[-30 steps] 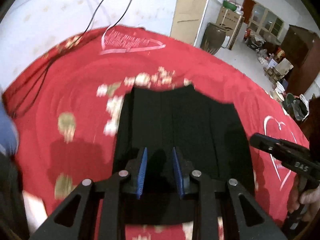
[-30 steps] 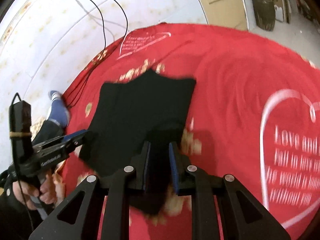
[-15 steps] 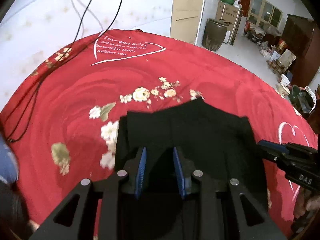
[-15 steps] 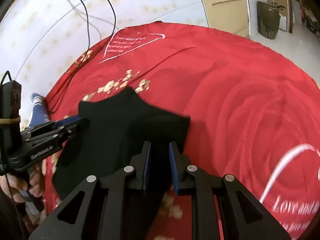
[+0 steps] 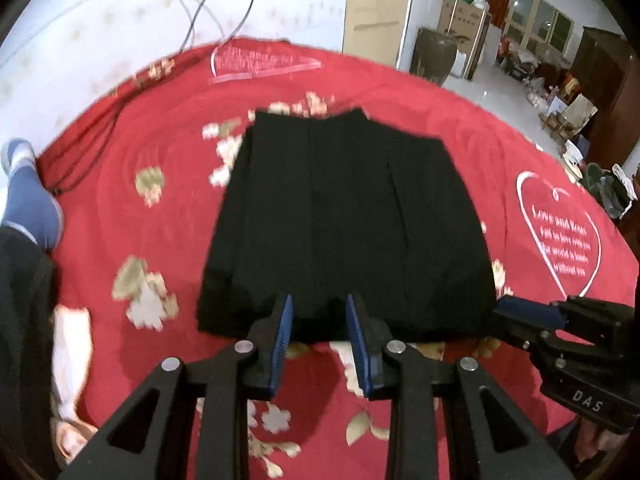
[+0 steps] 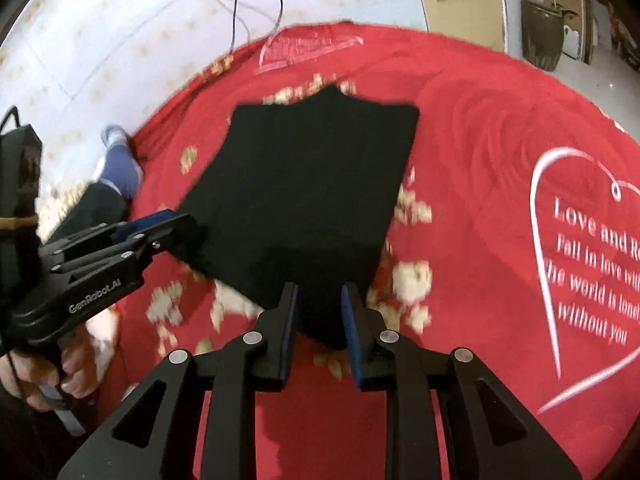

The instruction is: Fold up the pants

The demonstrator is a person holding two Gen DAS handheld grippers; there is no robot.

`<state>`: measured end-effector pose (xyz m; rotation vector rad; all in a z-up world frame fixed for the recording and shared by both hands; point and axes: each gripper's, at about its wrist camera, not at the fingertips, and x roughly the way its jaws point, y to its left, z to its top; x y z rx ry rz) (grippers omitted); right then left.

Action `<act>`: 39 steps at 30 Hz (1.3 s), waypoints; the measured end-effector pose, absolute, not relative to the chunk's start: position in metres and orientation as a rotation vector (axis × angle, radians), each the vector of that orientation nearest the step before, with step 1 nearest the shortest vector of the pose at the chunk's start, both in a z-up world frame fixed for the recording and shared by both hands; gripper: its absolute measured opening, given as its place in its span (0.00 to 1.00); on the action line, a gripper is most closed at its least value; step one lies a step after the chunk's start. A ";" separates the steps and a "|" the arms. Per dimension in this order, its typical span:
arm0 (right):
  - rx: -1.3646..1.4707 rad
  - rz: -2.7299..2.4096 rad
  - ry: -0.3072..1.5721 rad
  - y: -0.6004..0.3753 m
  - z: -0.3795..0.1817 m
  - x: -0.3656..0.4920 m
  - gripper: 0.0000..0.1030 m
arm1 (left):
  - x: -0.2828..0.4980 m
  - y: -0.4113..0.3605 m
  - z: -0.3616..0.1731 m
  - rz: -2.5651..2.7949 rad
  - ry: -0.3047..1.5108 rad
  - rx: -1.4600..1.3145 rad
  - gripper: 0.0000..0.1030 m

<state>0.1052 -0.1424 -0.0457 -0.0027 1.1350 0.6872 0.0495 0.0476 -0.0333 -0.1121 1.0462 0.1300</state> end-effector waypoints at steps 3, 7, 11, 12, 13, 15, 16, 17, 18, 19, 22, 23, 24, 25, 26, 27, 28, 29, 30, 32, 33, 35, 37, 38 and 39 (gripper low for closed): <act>0.000 0.671 1.147 -0.144 -0.049 0.102 0.23 | 0.049 0.043 -0.038 0.133 1.056 -0.099 0.31; 0.006 0.664 1.155 -0.153 -0.044 0.094 0.23 | 0.044 0.038 -0.032 0.121 1.048 -0.115 0.31; 0.016 0.659 1.147 -0.167 -0.036 0.081 0.23 | 0.033 0.030 -0.019 0.122 1.022 -0.117 0.31; 0.020 0.655 1.145 -0.171 -0.034 0.077 0.23 | 0.029 0.027 -0.015 0.123 1.012 -0.118 0.31; 0.024 0.651 1.140 -0.175 -0.031 0.073 0.23 | 0.025 0.026 -0.011 0.125 1.004 -0.119 0.31; 0.027 0.649 1.135 -0.179 -0.027 0.066 0.24 | 0.018 0.023 -0.006 0.131 0.993 -0.121 0.31; 0.026 0.644 1.129 -0.182 -0.024 0.061 0.30 | 0.014 0.021 -0.004 0.136 0.987 -0.120 0.31; 0.027 0.641 1.122 -0.183 -0.022 0.058 0.44 | 0.011 0.020 -0.002 0.143 0.983 -0.116 0.31; 0.027 0.638 1.115 -0.185 -0.021 0.056 0.50 | 0.008 0.020 -0.001 0.146 0.981 -0.113 0.31; 0.026 0.628 1.108 -0.186 -0.019 0.052 0.55 | 0.005 0.019 0.000 0.151 0.979 -0.112 0.31; 0.012 0.626 1.100 -0.184 -0.018 0.046 0.55 | -0.001 0.018 0.000 0.155 0.981 -0.107 0.32; 0.001 0.626 1.096 -0.183 -0.018 0.044 0.55 | -0.002 0.017 -0.001 0.158 0.982 -0.104 0.34; -0.014 0.630 1.091 -0.181 -0.018 0.042 0.55 | -0.002 0.017 -0.002 0.159 0.982 -0.103 0.35; -0.030 0.635 1.084 -0.178 -0.018 0.041 0.55 | -0.002 0.017 -0.003 0.157 0.983 -0.106 0.35; -0.044 0.636 1.078 -0.176 -0.018 0.039 0.55 | -0.002 0.017 -0.004 0.157 0.984 -0.110 0.36; -0.052 0.637 1.074 -0.175 -0.019 0.039 0.55 | -0.001 0.018 -0.005 0.158 0.985 -0.111 0.36; -0.057 0.639 1.073 -0.173 -0.021 0.038 0.55 | -0.001 0.018 -0.007 0.159 0.986 -0.111 0.36; -0.059 0.637 1.075 -0.173 -0.022 0.039 0.55 | 0.000 0.018 -0.008 0.160 0.987 -0.111 0.36; -0.060 0.635 1.077 -0.173 -0.023 0.039 0.55 | 0.000 0.018 -0.010 0.161 0.990 -0.111 0.37; -0.056 0.631 1.087 -0.173 -0.027 0.041 0.55 | 0.001 0.018 -0.014 0.162 0.999 -0.115 0.37; -0.051 0.629 1.094 -0.173 -0.028 0.042 0.55 | 0.001 0.018 -0.016 0.161 1.003 -0.119 0.37; -0.042 0.624 1.108 -0.173 -0.032 0.044 0.55 | 0.002 0.017 -0.019 0.160 1.008 -0.117 0.37; -0.038 0.617 1.121 -0.172 -0.035 0.046 0.55 | 0.002 0.016 -0.020 0.160 1.009 -0.112 0.37; -0.033 0.618 1.125 -0.172 -0.036 0.046 0.55 | 0.002 0.016 -0.021 0.160 1.009 -0.110 0.37; -0.028 0.620 1.128 -0.172 -0.037 0.046 0.55 | 0.002 0.015 -0.021 0.161 1.010 -0.107 0.37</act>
